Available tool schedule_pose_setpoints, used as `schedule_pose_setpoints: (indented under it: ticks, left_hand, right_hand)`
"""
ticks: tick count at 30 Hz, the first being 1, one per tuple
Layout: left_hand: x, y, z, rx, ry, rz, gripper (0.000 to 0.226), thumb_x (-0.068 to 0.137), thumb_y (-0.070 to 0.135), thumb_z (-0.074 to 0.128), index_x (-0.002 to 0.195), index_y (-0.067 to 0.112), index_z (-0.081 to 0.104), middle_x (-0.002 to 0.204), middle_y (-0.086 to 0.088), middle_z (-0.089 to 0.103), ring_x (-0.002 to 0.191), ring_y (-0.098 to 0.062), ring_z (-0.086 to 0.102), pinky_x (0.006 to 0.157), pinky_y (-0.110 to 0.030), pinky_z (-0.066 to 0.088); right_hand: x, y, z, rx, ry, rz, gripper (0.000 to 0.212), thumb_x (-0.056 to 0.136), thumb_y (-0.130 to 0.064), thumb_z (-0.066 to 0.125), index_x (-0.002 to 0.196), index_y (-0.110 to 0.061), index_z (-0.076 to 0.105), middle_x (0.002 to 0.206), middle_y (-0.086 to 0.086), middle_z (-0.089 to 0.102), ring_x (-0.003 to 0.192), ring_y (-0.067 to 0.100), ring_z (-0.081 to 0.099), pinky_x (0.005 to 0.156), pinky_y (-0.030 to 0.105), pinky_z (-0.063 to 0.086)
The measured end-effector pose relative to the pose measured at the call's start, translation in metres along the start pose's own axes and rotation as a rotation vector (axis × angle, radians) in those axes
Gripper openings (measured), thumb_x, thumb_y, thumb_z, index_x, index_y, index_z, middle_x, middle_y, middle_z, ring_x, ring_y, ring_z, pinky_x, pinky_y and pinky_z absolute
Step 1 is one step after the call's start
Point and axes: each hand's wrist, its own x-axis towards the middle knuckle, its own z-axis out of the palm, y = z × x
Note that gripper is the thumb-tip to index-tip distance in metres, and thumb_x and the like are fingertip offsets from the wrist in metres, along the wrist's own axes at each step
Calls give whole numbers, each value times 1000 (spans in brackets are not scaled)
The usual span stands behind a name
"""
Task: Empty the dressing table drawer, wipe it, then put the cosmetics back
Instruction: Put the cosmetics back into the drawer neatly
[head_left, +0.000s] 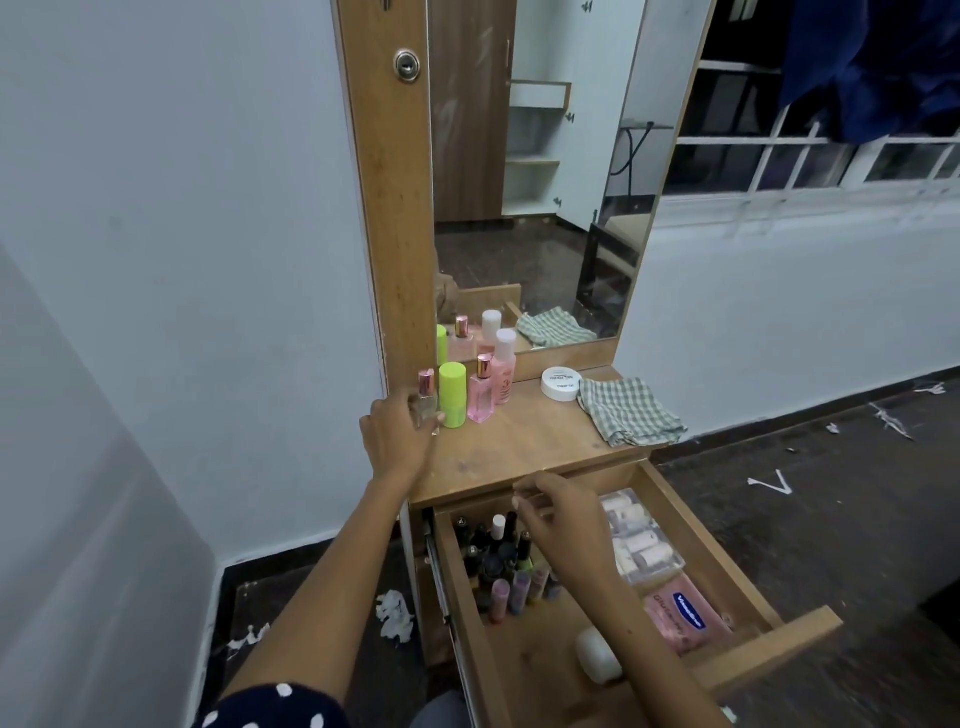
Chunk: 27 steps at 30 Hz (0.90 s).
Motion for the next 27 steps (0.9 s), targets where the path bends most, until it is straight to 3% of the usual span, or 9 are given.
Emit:
schedule_pose_setpoints:
  ticks: [5,10,13,15,18,20,23,27]
  left_hand:
    - [-54,6,-26,-66,41,84,31,73,36,79,92,16,64,88,4,65,88,-18,55,76,-29,31]
    - [-126,15,-44,-195,0,228,31,66,42,81,89,24,68,86,18,64,82,-5,56,78,-33,41]
    - [-156,17,-43,-238,-57,262,28,67,47,77,86,27,71,84,19,66,82,-4,59,77,-40,47]
    - [-171,19,-42,-251,-78,270,32,68,54,67,86,28,72,84,21,63,83,-3,58,77,-37,45]
    - [-189,22,-39,-265,-108,263,37,66,59,62,87,29,71,84,26,58,84,2,54,80,-25,37]
    - [-194,19,-37,-232,-156,267,41,65,60,65,93,31,72,88,24,64,87,1,56,81,-27,38]
    - [-195,7,-38,-114,-189,258,44,63,42,82,103,27,72,102,11,71,98,-10,62,89,-37,41]
    - [-201,-11,-51,-52,-184,175,33,75,30,78,107,28,71,112,12,67,109,-9,56,97,-35,35]
  right_hand:
    - [-7,-3,-8,201,-13,47,9,81,-15,72,88,-20,69,79,-14,70,76,-3,66,68,20,55]
    - [-17,-20,-30,398,-193,26,45,73,-26,81,114,-22,62,105,-12,70,98,0,64,76,21,56]
    - [-26,-30,-45,358,-311,-40,46,72,-24,82,112,-32,62,103,-21,68,101,-1,63,76,18,55]
    - [-33,-34,-52,309,-353,-70,39,72,-18,82,101,-37,64,92,-26,68,93,-4,64,70,14,52]
    - [-40,-32,-55,259,-383,-66,29,69,-13,83,90,-26,70,82,-16,70,84,-2,66,66,16,52]
    - [-43,-26,-54,210,-397,-66,23,68,-10,83,87,-16,71,83,-8,70,81,0,66,69,18,53]
    - [-48,-14,-49,85,-395,-19,21,68,-10,82,84,-17,69,81,-7,69,78,4,65,72,18,53]
    - [-61,2,-33,-48,-442,23,22,68,-12,80,79,-23,64,80,-6,66,78,7,63,72,24,52]
